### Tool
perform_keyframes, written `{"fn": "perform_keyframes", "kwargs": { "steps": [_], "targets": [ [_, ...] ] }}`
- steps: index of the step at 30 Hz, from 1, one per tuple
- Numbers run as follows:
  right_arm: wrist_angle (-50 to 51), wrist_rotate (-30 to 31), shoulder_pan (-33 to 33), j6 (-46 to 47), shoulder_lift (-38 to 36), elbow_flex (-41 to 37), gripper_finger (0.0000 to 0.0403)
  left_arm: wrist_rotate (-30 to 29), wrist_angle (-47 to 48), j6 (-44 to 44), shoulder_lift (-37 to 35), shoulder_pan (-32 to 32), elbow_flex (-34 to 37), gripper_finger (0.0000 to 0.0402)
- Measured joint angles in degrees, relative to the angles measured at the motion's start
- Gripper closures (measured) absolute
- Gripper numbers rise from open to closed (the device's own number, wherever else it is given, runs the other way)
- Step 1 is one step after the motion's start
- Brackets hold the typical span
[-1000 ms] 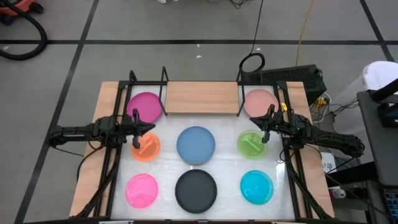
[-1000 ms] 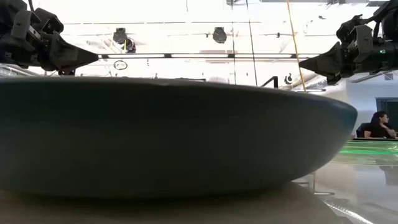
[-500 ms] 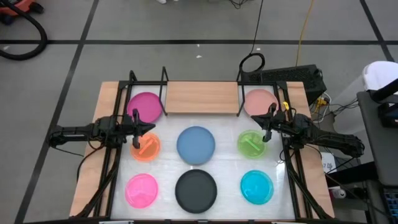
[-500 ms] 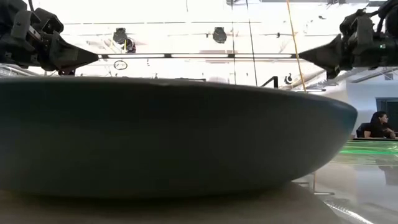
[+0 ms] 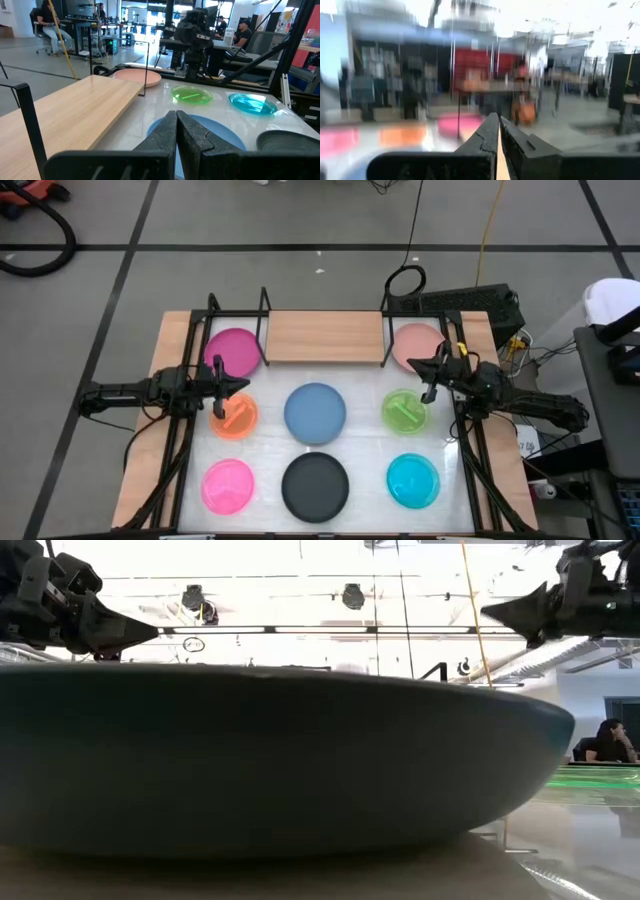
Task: Place and stack plates onto a shelf
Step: Put the orange plate on the shelf
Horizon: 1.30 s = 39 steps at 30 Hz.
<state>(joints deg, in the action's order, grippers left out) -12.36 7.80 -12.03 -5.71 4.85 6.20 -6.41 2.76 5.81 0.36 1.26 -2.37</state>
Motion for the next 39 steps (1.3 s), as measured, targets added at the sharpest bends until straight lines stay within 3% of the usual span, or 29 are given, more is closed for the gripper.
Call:
{"fn": "perform_keyframes", "kwargs": {
  "steps": [8, 15, 19, 23, 28, 33, 36, 39],
  "targets": [
    [18.1, 4.4, 0.0, -1.1, 15.3, 15.6, 0.0397, 0.2, 0.0, 0.0, 0.0, 0.0, 0.0, 0.0389],
    [13.6, 4.8, 0.0, -5.5, 23.5, 16.8, 0.0396, 0.2, 0.0, 0.0, 0.0, 0.0, 0.0, 0.0389],
    [13.4, 9.8, -0.1, -2.7, 25.5, 16.8, 0.0395, 0.1, 0.0, 0.0, 0.0, 0.0, 0.0, 0.0389],
    [13.8, 10.2, -0.9, -4.4, 26.6, 23.8, 0.0372, 0.1, 0.0, 0.0, 0.0, 0.0, 0.0, 0.0389],
    [27.9, 11.2, -1.8, -6.8, 31.0, 37.4, 0.0313, 0.1, 0.0, 0.0, 0.0, 0.0, 0.0, 0.0389],
    [48.8, 15.0, -3.0, -4.5, 38.6, 49.5, 0.026, 0.1, 0.0, 0.0, 0.0, 0.0, 0.0, 0.0389],
    [60.4, 14.7, -3.4, 0.8, 42.2, 52.2, 0.0243, -0.1, 0.0, 0.0, 0.0, 0.0, 0.0, 0.0389],
    [64.7, 14.5, -3.4, 4.9, 43.8, 51.0, 0.0235, -0.1, 0.0, 0.0, 0.0, 0.0, 0.0, 0.0389]
  ]
}}
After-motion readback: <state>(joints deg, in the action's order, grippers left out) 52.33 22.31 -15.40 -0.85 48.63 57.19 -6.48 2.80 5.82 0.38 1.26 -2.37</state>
